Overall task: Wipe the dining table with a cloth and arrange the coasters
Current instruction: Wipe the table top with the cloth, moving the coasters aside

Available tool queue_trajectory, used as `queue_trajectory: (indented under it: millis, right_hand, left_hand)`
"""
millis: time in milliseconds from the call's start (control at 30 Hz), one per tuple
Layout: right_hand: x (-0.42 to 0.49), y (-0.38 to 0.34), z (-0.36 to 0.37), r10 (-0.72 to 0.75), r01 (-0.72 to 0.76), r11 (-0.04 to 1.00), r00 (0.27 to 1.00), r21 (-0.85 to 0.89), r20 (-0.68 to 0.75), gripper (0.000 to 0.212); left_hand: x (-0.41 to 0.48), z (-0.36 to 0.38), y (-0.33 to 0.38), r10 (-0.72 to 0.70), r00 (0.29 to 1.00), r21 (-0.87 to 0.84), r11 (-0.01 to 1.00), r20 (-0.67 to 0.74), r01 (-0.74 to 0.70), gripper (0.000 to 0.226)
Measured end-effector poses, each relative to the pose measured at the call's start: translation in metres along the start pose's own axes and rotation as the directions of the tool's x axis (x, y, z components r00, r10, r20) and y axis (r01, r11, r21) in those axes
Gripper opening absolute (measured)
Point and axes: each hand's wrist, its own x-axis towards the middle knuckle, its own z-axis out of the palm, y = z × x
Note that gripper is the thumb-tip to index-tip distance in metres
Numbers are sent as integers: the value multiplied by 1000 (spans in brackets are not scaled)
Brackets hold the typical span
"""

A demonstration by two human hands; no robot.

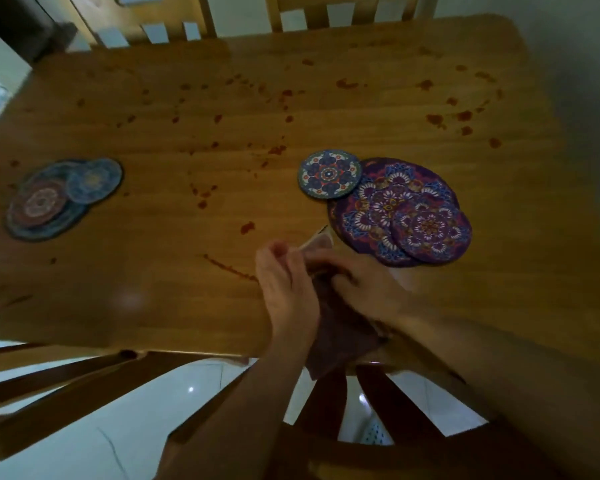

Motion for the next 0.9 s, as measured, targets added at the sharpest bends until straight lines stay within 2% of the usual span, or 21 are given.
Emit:
queue_trajectory:
  millis: [33, 67, 100, 133, 167, 200, 300, 400, 600, 767, 900]
  right_hand:
    - [3, 5, -14, 20, -24, 999, 988, -29, -153, 48]
    - [7, 12, -28, 7, -45, 991, 959, -126, -282, 45]
    - [11, 19, -39, -4, -88, 965, 937, -247, -348, 43]
    - [19, 26, -45, 8, -135, 927, 940, -350, -341, 43]
    - [26, 32, -48, 54, -174, 887, 959, -429, -278, 45]
    - [32, 39, -46, 121, -207, 842, 972, -498, -199, 48]
    - [39, 57, -36, 200, -213, 715, 975, -666, -96, 56]
    - [38, 59, -33, 202, -210, 670, 974, -712, -97, 61]
    - [38, 59, -31, 193, -215, 654, 975, -725, -114, 57]
    - [39, 58, -30, 198, -222, 648, 973, -729, -120, 57]
    - [38, 57, -30, 191, -219, 654, 974, -724, -122, 58]
  left_hand:
    - [-5, 7, -5, -26, 999, 25, 999, 32, 25, 33]
    - [-12, 15, -12, -24, 995, 126, 992, 101, 11, 42]
    - [-22, 22, -19, 31, 981, 304, 949, 194, -90, 51]
    - [-29, 27, -29, 128, 951, 480, 840, 280, -254, 60]
    - [-34, 29, -38, 204, 913, 590, 709, 353, -386, 67]
    - [-33, 27, -45, 235, 883, 635, 622, 407, -459, 70]
    - [-10, 13, -60, 271, 829, 659, 507, 490, -555, 70]
    - [23, -2, -61, 260, 857, 716, 471, 446, -515, 71]
    - [89, -8, -62, 225, 929, 785, 498, 293, -368, 69]
    - [140, -1, -53, 155, 950, 810, 497, 271, -312, 69]
    - [137, 1, -51, 140, 953, 813, 497, 269, -302, 68]
